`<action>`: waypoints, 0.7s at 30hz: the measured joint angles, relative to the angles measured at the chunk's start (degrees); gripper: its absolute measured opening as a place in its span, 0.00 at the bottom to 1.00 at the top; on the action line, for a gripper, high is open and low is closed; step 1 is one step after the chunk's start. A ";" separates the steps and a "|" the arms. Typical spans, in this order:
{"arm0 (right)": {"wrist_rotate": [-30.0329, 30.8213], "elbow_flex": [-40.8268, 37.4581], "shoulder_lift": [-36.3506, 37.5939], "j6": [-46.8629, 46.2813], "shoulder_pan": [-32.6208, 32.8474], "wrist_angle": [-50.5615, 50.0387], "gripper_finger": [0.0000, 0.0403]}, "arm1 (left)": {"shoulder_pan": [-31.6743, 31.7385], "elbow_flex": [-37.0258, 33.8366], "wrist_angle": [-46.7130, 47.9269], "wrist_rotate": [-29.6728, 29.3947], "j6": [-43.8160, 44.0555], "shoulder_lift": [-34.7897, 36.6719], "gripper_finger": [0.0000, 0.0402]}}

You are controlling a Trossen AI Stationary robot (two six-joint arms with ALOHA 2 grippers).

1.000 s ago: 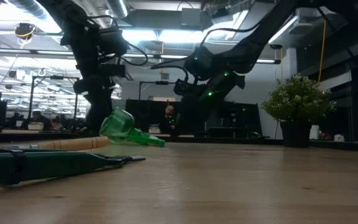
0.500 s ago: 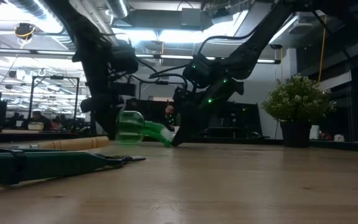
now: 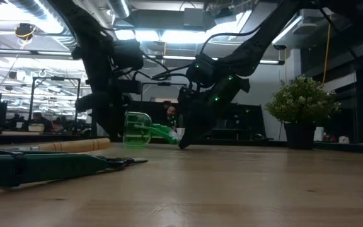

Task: Pick & Place Garden tools in Gardening bag
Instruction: Put the green spray bottle into the gardening bag

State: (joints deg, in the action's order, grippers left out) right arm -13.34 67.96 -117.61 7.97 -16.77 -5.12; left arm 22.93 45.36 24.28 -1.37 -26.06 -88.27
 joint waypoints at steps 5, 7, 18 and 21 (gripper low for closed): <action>-0.44 -0.11 2.14 0.72 2.06 -6.05 0.37 | -3.96 0.00 2.89 0.08 -1.22 1.95 0.52; -0.70 -0.20 3.07 1.81 3.16 -9.01 0.35 | -5.68 0.00 4.26 0.31 -1.22 2.78 0.52; -0.79 -0.24 5.24 2.78 8.05 -15.65 0.29 | -16.42 0.00 5.75 2.90 3.28 4.16 0.52; -0.64 -0.24 5.24 2.20 9.15 -17.26 0.29 | -18.75 0.32 7.43 2.02 7.39 4.56 0.52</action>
State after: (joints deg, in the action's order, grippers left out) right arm -13.98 67.72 -112.38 10.17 -7.63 -22.37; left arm 4.18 45.68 31.71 0.65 -18.67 -83.71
